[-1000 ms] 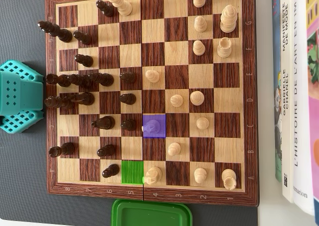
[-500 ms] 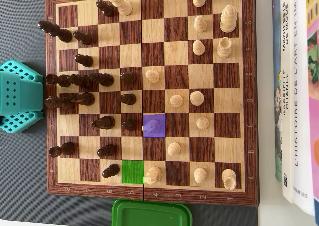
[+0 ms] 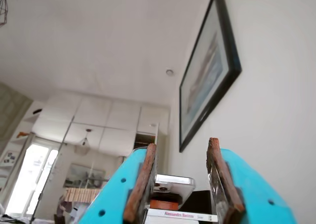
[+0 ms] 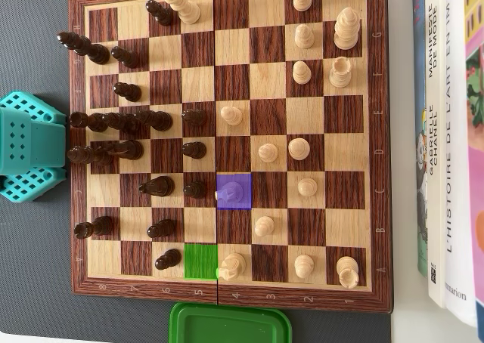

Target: Play chess

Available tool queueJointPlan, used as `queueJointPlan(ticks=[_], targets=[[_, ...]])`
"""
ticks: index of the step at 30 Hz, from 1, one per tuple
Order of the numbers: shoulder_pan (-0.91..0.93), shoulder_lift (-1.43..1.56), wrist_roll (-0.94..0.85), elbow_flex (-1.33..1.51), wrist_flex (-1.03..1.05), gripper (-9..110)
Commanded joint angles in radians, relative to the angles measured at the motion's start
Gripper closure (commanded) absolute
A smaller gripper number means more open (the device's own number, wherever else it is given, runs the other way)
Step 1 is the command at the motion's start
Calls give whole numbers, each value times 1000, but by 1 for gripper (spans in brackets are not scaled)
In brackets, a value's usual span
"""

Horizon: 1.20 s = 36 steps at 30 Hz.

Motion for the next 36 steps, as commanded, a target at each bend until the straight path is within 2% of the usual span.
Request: queueJointPlan(ticks=[1, 9, 14, 28, 36], targets=[[11, -11, -5, -66, 224, 86], [11, -9, -5, -195, 905, 86], [3, -9, -5, -222, 1210, 86], [29, -29, -5, -256, 1657, 86], [55, -308, -5, -419, 1819, 86]])
